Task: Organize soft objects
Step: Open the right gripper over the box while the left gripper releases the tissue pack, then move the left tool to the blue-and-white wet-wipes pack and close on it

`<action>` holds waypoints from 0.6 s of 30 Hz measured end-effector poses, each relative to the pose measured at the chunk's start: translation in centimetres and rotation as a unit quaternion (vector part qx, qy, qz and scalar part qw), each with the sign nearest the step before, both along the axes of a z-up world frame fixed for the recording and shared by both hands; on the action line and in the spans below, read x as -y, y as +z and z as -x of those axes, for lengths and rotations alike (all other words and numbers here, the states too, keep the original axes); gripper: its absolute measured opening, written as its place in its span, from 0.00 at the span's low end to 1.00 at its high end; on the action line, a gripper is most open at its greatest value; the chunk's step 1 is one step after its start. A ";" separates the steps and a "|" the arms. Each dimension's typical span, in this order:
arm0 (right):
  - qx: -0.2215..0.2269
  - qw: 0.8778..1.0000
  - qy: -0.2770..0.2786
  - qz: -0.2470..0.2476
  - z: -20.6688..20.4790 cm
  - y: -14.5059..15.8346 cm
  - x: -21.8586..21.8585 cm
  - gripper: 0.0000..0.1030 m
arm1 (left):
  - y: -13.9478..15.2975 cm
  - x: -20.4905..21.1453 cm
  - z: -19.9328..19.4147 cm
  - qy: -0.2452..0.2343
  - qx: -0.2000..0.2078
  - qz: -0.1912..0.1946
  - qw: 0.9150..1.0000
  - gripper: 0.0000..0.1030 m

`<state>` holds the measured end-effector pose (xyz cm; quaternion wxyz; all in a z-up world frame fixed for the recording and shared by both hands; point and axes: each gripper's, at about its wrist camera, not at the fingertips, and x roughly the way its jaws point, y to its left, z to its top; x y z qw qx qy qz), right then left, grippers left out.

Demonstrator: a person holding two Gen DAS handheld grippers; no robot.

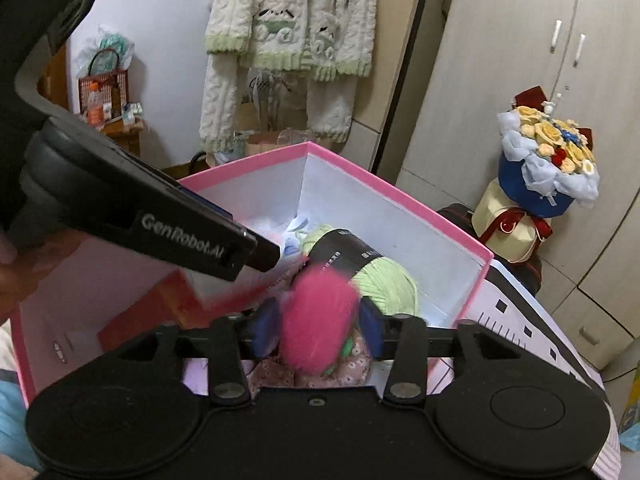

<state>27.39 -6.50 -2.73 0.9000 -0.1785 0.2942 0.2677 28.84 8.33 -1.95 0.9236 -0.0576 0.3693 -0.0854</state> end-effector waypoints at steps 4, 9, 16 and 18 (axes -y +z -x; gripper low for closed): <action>0.001 1.000 0.001 -0.018 1.4 0.7 1.3 0.57 | 0.5 -0.2 1.3 -0.011 0.011 0.004 1.000 0.44; -0.006 0.998 0.004 -0.067 4.1 2.2 3.3 0.60 | 1.6 0.0 3.7 -0.037 0.020 0.003 0.999 0.48; -0.011 0.993 -0.007 -0.117 7.7 4.5 5.9 0.70 | 4.3 0.1 8.7 -0.068 0.051 -0.013 0.996 0.53; -0.012 0.993 -0.005 -0.121 8.6 5.0 6.5 0.76 | 5.0 0.1 10.1 -0.076 0.059 -0.021 0.995 0.55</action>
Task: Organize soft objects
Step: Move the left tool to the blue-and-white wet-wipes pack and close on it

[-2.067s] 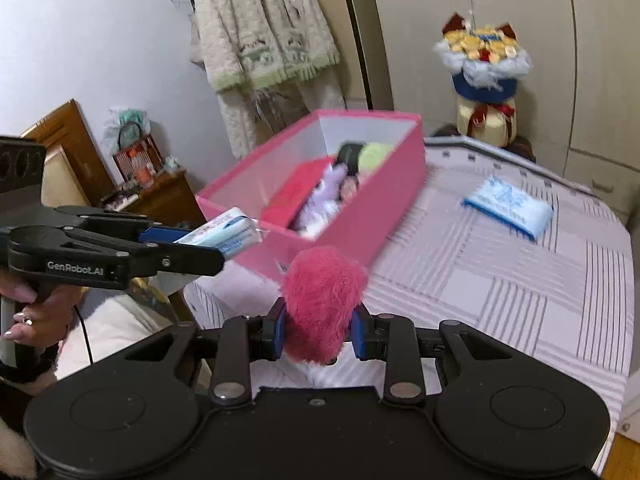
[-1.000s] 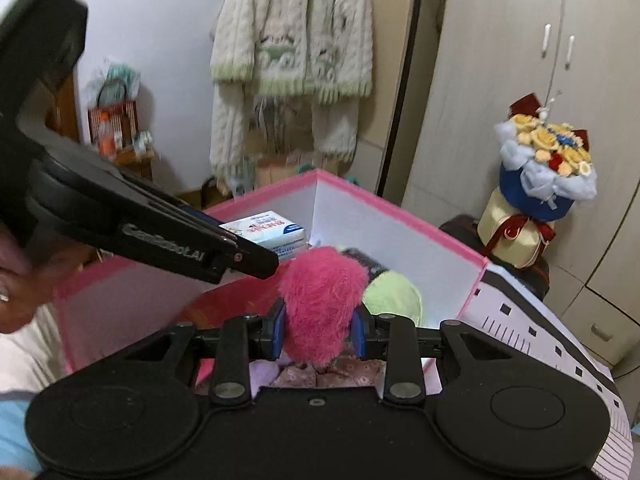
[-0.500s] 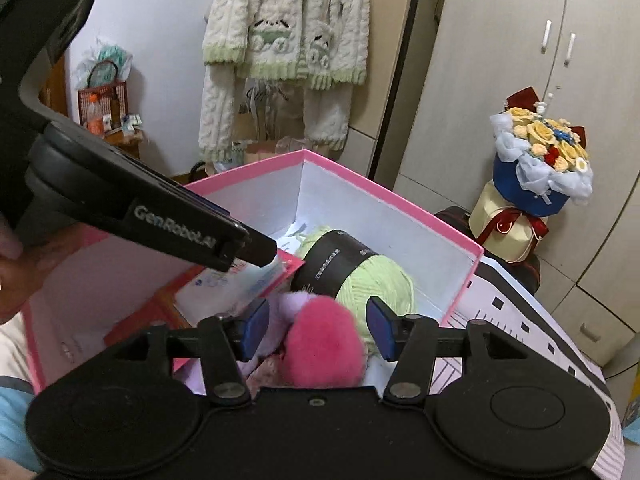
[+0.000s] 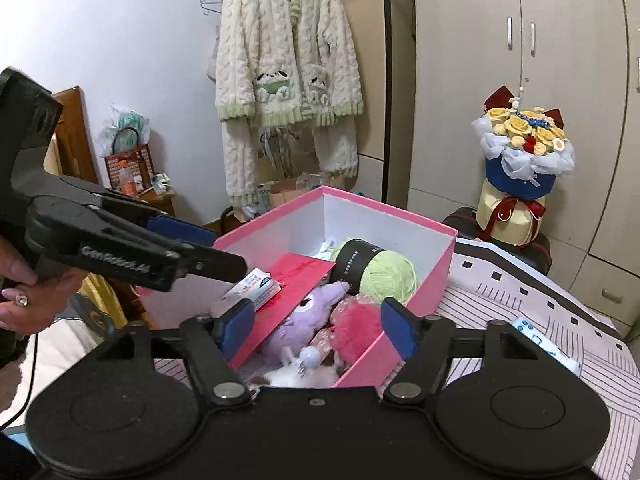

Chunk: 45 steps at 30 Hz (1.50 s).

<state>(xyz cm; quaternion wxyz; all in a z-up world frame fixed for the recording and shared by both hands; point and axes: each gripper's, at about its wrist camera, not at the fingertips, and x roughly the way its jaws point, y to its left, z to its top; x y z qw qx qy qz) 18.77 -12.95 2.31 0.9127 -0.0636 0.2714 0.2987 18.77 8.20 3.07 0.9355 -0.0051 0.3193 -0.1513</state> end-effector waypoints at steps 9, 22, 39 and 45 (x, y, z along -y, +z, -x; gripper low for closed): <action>-0.002 1.000 -0.016 0.005 4.5 1.7 2.1 0.88 | 2.6 0.6 5.6 -0.035 0.016 -0.014 0.999 0.68; -0.029 0.999 -0.044 -0.002 10.8 1.4 7.5 0.93 | 2.8 3.8 11.1 -0.118 0.017 -0.030 0.992 0.93; 0.036 0.990 -0.132 -0.021 12.5 -3.6 17.2 0.93 | -1.0 16.3 8.3 -0.200 0.019 -0.026 0.979 0.92; 0.006 0.987 -0.159 -0.013 7.9 -5.9 19.1 0.93 | -2.6 20.1 5.2 -0.169 0.034 -0.023 0.985 0.85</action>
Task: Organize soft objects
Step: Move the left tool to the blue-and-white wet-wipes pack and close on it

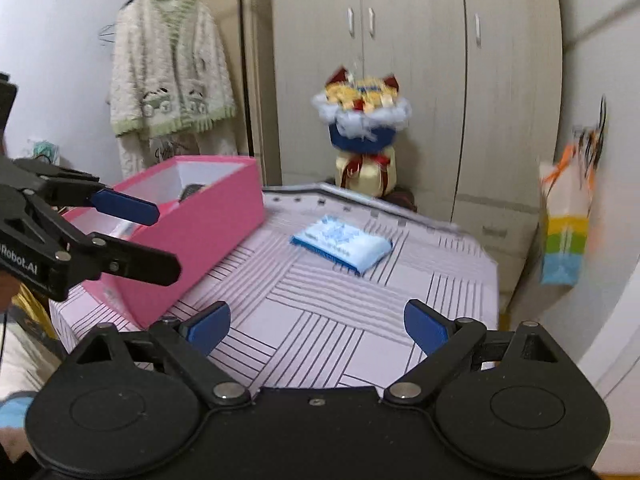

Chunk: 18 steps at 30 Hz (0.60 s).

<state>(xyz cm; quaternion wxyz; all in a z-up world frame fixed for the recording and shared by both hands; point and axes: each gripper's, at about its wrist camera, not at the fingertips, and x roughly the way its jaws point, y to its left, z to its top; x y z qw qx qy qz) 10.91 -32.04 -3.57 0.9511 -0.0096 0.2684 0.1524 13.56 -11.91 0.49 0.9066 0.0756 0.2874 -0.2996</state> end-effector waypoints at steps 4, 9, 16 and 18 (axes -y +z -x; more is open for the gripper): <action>-0.046 0.998 0.009 -0.052 -3.7 -1.5 1.3 0.93 | -0.8 1.9 -3.1 0.024 -0.017 0.016 0.999 0.79; -0.038 0.999 0.012 -0.036 -7.9 -3.0 1.1 0.92 | -2.0 3.2 -7.5 0.064 -0.034 0.046 0.996 0.77; -0.036 0.999 0.022 -0.034 -13.8 -4.5 1.2 0.92 | -4.8 4.9 -12.3 0.101 -0.010 0.079 0.992 0.73; -0.032 0.999 0.031 -0.027 -15.2 -5.2 1.1 0.92 | -5.5 5.3 -13.9 0.116 -0.022 0.089 0.989 0.73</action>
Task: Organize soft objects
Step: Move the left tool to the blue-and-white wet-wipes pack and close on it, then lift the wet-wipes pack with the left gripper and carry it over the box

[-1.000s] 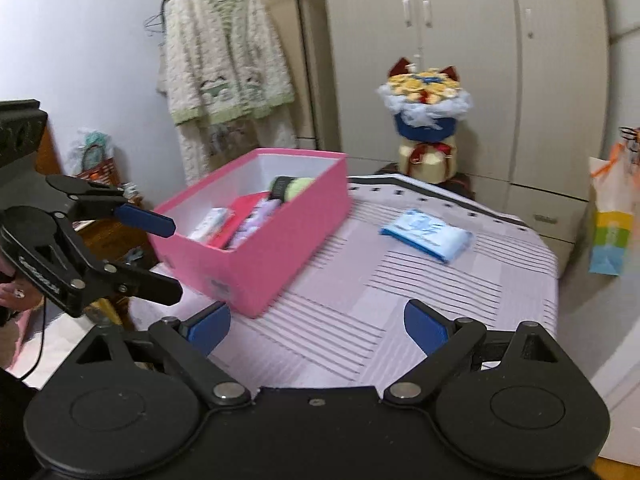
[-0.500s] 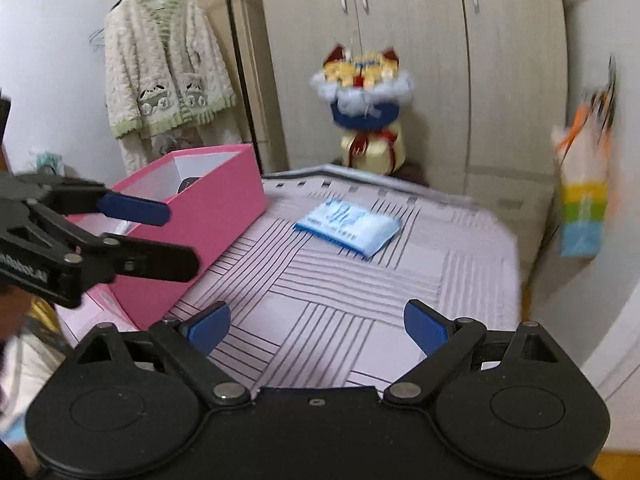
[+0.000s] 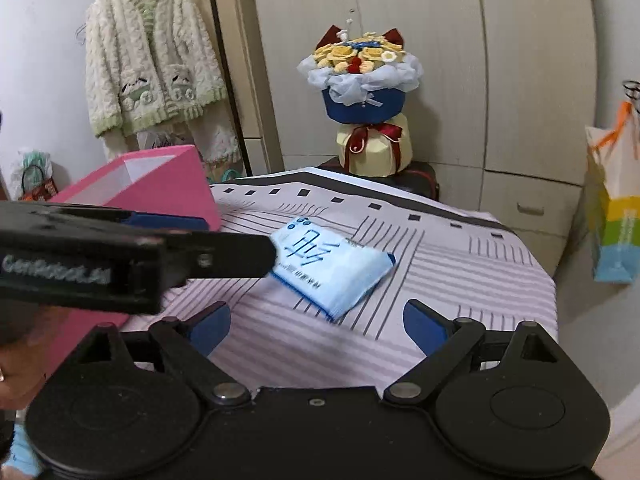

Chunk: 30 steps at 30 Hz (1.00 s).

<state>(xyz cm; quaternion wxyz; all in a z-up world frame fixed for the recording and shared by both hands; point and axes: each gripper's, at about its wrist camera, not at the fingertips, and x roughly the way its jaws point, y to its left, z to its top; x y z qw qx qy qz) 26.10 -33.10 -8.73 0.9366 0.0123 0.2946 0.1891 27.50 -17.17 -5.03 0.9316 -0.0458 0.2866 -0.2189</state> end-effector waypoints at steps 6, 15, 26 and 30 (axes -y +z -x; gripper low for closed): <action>-0.005 1.000 0.021 0.008 -3.7 -2.1 -0.6 0.92 | -1.9 0.6 -4.8 0.058 -0.043 0.004 0.997 0.69; -0.015 0.998 0.048 0.029 -6.4 -3.5 -1.8 0.92 | -3.3 0.2 -8.0 0.116 -0.071 0.004 0.991 0.68; -0.018 0.998 0.049 0.039 -7.3 -4.2 -2.2 0.92 | -4.7 -1.5 -9.7 0.181 -0.103 0.060 0.976 0.56; -0.022 0.998 0.048 0.029 -7.3 -4.3 -2.2 0.89 | -5.4 -1.5 -10.0 0.173 -0.122 0.057 0.976 0.56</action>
